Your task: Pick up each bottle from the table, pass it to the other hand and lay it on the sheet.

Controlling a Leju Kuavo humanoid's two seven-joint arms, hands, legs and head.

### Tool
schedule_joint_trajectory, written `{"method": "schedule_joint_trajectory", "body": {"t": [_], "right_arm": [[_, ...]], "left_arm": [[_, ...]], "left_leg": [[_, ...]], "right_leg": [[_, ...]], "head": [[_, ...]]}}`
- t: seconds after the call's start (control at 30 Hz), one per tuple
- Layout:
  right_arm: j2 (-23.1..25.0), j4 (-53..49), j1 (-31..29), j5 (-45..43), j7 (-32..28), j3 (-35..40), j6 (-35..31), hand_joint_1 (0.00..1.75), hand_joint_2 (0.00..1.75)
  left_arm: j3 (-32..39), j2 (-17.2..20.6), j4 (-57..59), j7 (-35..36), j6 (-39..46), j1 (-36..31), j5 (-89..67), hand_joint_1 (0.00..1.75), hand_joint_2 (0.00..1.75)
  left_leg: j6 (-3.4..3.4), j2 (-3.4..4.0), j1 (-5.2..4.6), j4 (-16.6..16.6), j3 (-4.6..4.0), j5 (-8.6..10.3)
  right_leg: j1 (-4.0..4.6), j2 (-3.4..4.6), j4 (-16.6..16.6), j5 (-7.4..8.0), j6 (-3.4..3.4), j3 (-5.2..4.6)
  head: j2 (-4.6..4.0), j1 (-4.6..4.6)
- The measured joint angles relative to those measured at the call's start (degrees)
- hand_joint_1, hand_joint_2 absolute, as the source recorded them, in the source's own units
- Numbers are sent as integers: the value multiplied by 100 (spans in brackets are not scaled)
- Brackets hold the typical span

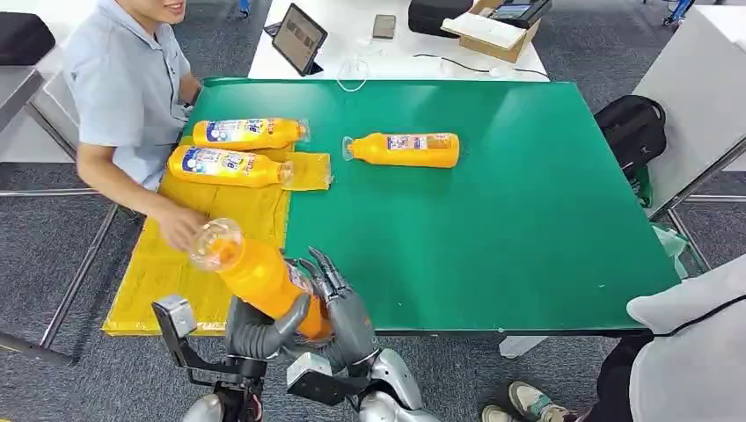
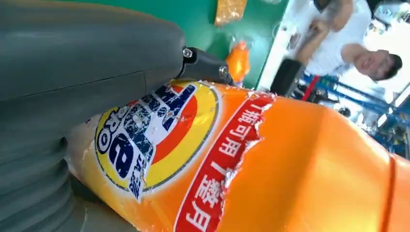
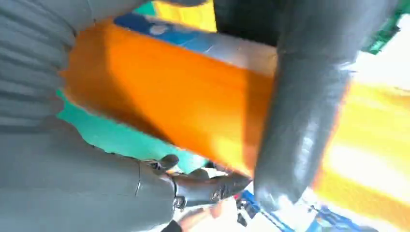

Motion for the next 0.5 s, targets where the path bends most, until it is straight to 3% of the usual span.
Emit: {"method": "schedule_joint_trajectory", "body": {"t": [0.2, 0.5], "right_arm": [[22, -140, 202, -118, -429, -68, -361, 0, 0], [26, -597, 441, 289, -488, -377, -392, 0, 0]], "left_arm": [[341, 20, -48, 59, 184, 2, 44, 175, 175], [609, 83, 63, 229, 477, -79, -388, 175, 175]], "left_leg": [[-1, -2, 2, -1, 0, 0], [0, -9, 0, 1, -1, 1]], "right_leg": [[2, 0, 1, 0, 0, -1], [-1, -4, 0, -1, -1, -5]], "head": [[0, 0], [0, 4]]}}
